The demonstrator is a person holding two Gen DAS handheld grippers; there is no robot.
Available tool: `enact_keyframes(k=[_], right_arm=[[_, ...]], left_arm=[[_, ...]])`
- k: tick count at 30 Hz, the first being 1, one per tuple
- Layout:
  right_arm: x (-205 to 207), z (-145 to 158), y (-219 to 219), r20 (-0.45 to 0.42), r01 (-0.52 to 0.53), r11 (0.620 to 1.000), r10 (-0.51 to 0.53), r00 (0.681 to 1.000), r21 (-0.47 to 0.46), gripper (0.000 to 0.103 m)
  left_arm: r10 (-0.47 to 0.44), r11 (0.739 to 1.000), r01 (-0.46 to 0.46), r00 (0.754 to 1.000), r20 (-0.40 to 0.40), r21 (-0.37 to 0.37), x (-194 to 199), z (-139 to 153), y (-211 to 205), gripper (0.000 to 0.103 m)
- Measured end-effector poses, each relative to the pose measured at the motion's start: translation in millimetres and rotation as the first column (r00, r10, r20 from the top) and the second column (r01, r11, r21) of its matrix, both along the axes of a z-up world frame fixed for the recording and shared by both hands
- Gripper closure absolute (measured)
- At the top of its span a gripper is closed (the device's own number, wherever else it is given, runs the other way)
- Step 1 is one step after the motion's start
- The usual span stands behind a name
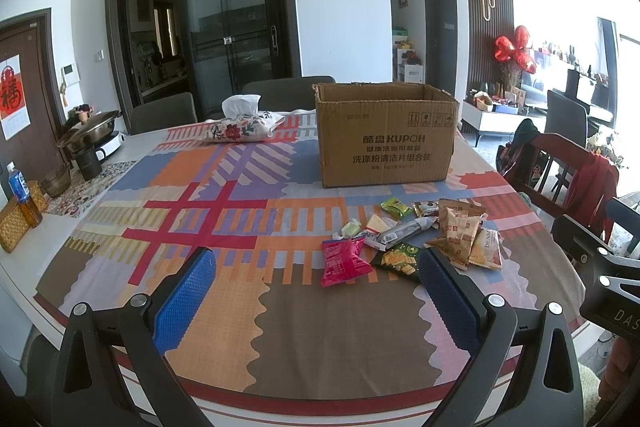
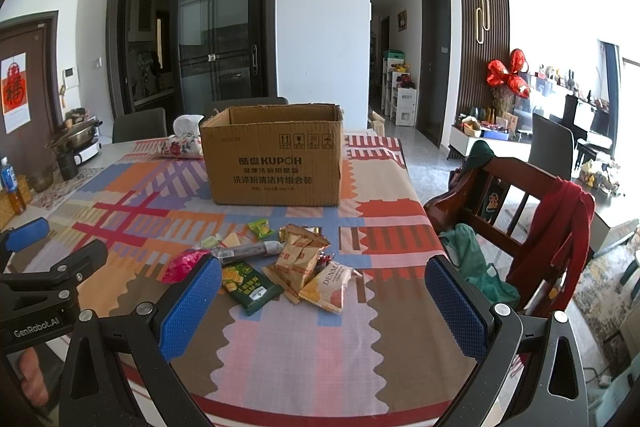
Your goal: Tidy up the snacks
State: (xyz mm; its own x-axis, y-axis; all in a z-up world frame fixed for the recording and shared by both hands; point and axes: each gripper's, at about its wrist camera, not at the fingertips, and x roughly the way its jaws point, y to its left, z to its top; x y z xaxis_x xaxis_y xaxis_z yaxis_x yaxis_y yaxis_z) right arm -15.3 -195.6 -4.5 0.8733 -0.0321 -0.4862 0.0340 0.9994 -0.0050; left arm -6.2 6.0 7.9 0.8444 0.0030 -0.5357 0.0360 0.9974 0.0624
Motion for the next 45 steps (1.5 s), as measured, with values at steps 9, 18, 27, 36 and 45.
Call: enact_keyframes(k=[9, 18, 27, 36, 45], right_arm=[[0, 0, 0, 0.001, 0.0, 1.0, 0.0, 1.0, 0.0, 0.0], [0, 0, 0, 0.002, 0.0, 1.0, 0.0, 1.0, -0.001, 0.0], [0, 0, 0, 0.002, 0.0, 1.0, 0.0, 1.0, -0.001, 0.0], [3, -1, 1, -0.001, -0.004, 1.0, 0.004, 1.0, 0.001, 0.0], [15, -7, 0, -0.037, -0.021, 1.0, 0.021, 0.999, 0.012, 0.0]], left_arm=[[0.001, 1.0, -0.001, 1.0, 0.001, 0.0, -1, 0, 0, 0.0], [0.001, 1.0, -0.001, 1.0, 0.002, 0.0, -1, 0, 0, 0.0], [0.001, 1.0, -0.001, 1.0, 0.002, 0.0, -1, 0, 0, 0.0], [0.0, 1.0, 0.0, 1.0, 0.001, 0.0, -1, 0, 0, 0.0], [-0.003, 1.0, 0.003, 1.0, -0.02, -0.006, 10, -7, -6, 0.0]])
